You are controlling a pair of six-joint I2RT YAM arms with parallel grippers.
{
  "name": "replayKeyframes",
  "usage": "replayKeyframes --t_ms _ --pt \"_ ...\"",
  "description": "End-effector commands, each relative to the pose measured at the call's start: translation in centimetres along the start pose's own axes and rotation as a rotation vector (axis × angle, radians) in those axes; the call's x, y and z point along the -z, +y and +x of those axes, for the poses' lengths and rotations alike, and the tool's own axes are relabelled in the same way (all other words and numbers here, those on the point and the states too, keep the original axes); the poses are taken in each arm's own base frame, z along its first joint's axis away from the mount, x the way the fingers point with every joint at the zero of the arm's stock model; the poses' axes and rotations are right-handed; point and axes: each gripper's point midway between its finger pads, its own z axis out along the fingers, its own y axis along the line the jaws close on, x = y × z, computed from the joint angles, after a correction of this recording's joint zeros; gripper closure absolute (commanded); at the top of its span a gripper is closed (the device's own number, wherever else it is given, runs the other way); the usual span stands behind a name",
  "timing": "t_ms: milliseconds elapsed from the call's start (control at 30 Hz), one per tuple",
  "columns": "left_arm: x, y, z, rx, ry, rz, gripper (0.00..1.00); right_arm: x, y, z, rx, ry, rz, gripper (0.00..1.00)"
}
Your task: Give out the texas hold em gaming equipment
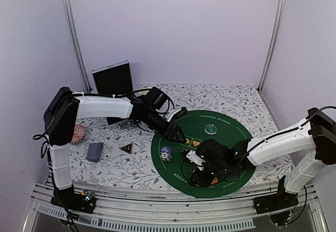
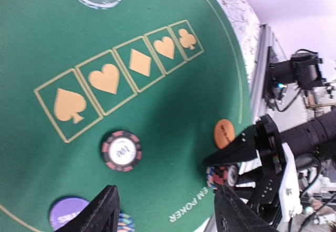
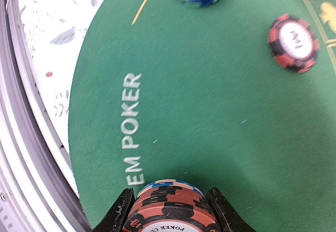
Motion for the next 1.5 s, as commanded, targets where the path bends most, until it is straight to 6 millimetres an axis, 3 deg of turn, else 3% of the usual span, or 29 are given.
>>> replayKeyframes --t_ms 0,167,400,533,600,700,767,933,1100,1167,1267,1467 --pt "0.9 2.9 0.2 -0.038 0.028 -0.158 0.36 -0.6 0.7 1.5 -0.040 0.056 0.013 0.98" --pt "1.2 3.4 -0.2 -0.047 0.024 -0.195 0.36 -0.7 0.2 2.3 -0.062 0.080 0.054 0.98" --pt "1.2 4.2 -0.2 -0.064 0.042 -0.261 0.36 -1.1 -1.5 1.3 -0.021 0.066 0.170 0.97" --pt "1.3 4.1 0.1 -0.077 0.052 -0.268 0.36 -1.6 -1.8 2.2 -0.010 0.116 0.183 0.95" --pt "1.2 3.9 0.2 -0.088 0.056 -0.273 0.35 -1.7 -1.7 2.4 -0.016 0.124 0.181 0.87" --pt "0.9 3.8 0.4 -0.112 0.072 -0.279 0.30 -1.7 -1.5 2.5 -0.021 0.133 0.173 0.62" --pt "0.6 3.5 0.5 -0.133 0.084 -0.278 0.27 -1.6 -1.3 2.3 -0.024 0.130 0.164 0.52" --pt "-0.5 3.0 0.9 -0.186 0.117 -0.290 0.25 -1.0 -0.9 1.4 -0.019 0.102 0.146 0.41" --pt "-2.2 2.8 1.3 -0.246 0.162 -0.313 0.24 0.1 0.1 -0.8 -0.006 0.041 0.101 0.32" --pt "-2.9 3.1 1.4 -0.261 0.183 -0.331 0.21 1.3 0.7 -2.3 -0.003 -0.009 0.074 0.25" --pt "-4.1 3.8 1.7 -0.268 0.217 -0.356 0.13 4.0 1.1 -4.4 -0.003 -0.099 0.053 0.00" --pt "-6.4 4.4 2.2 -0.307 0.260 -0.393 0.13 8.8 0.6 -5.7 -0.030 -0.185 0.057 0.01"
